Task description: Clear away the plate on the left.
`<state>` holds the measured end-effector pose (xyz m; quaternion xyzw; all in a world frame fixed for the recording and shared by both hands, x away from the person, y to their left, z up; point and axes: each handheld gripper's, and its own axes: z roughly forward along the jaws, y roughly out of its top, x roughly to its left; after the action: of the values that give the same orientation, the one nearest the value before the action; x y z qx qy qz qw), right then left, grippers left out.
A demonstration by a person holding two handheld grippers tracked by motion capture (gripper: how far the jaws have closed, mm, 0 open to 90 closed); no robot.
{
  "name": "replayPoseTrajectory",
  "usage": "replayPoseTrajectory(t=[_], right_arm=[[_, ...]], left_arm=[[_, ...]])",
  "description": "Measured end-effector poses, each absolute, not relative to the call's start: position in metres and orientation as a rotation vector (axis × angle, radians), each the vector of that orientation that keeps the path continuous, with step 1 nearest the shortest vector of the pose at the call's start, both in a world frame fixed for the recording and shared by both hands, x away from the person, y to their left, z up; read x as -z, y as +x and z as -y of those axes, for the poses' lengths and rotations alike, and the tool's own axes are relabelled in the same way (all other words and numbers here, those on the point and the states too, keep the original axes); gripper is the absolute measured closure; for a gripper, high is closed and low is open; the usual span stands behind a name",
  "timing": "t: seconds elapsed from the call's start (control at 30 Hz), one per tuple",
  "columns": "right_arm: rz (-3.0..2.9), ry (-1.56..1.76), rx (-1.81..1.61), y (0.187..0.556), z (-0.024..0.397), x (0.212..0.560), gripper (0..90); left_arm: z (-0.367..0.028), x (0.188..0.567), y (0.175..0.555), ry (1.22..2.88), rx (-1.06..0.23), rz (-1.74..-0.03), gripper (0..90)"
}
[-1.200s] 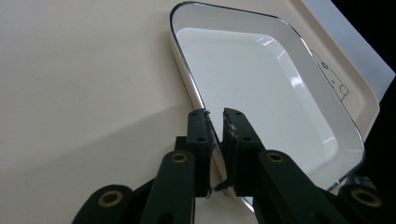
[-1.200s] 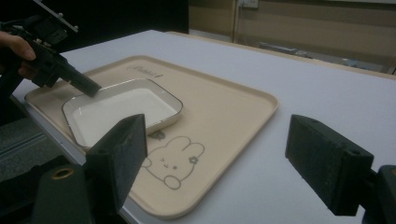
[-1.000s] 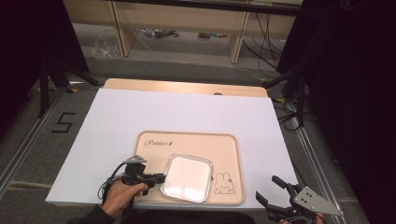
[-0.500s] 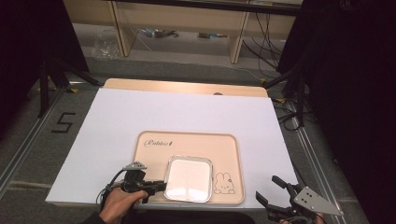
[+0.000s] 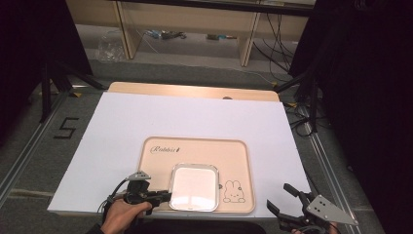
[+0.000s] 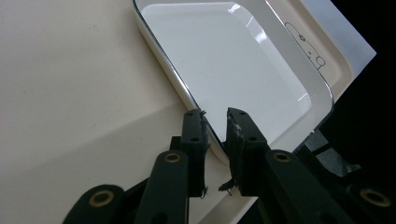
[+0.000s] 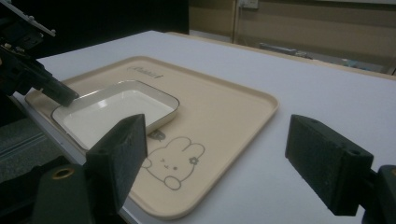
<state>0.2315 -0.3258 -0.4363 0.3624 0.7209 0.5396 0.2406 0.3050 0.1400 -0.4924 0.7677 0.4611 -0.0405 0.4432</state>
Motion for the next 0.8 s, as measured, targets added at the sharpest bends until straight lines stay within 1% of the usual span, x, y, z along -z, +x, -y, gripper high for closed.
replayPoseTrajectory(t=[0.13,0.17,0.23,0.33,0.47,0.5,0.53,0.57,0.6,0.63,0.73,0.77,0.8], right_arm=[[-2.011,0.987,-1.441,0.231,0.328,0.434,21.5],[-2.008,0.982,-1.431,0.231,0.328,0.434,21.5],[-1.972,0.980,-1.473,0.232,0.326,0.436,21.5],[-1.970,0.991,-1.476,0.232,0.326,0.436,21.5],[-1.974,0.977,-1.470,0.232,0.326,0.436,21.5],[-1.974,0.978,-1.469,0.232,0.326,0.436,21.5],[-1.972,0.992,-1.476,0.231,0.326,0.436,21.5],[-2.009,0.980,-1.431,0.231,0.328,0.434,21.5],[-2.008,0.981,-1.429,0.231,0.328,0.434,21.5],[-1.974,0.969,-1.480,0.233,0.326,0.436,21.5],[-1.976,0.969,-1.478,0.233,0.326,0.436,21.4],[-2.008,0.982,-1.430,0.231,0.328,0.434,21.4],[-2.010,0.967,-1.440,0.232,0.329,0.435,21.4]], left_arm=[[-0.140,0.492,0.304,1.910,0.109,-1.151,74.5],[-0.138,0.493,0.303,1.899,0.103,-1.170,69.4],[-0.140,0.492,0.303,1.910,0.119,-1.154,65.7],[-0.140,0.489,0.303,1.898,0.090,-1.158,61.5],[-0.143,0.485,0.303,1.887,0.036,-1.121,55.2],[-0.143,0.484,0.303,1.876,0.034,-1.133,54.3],[-0.145,0.483,0.303,1.890,0.027,-1.108,53.7],[-0.144,0.482,0.302,1.863,0.019,-1.127,53.2],[-0.146,0.481,0.302,1.883,0.016,-1.112,53.1],[-0.146,0.480,0.301,1.883,0.015,-1.098,52.7],[-0.146,0.478,0.299,1.858,0.001,-1.092,49.3],[-0.146,0.477,0.299,1.840,-0.004,-1.102,48.6],[-0.148,0.476,0.298,1.850,-0.012,-1.078,47.9]])
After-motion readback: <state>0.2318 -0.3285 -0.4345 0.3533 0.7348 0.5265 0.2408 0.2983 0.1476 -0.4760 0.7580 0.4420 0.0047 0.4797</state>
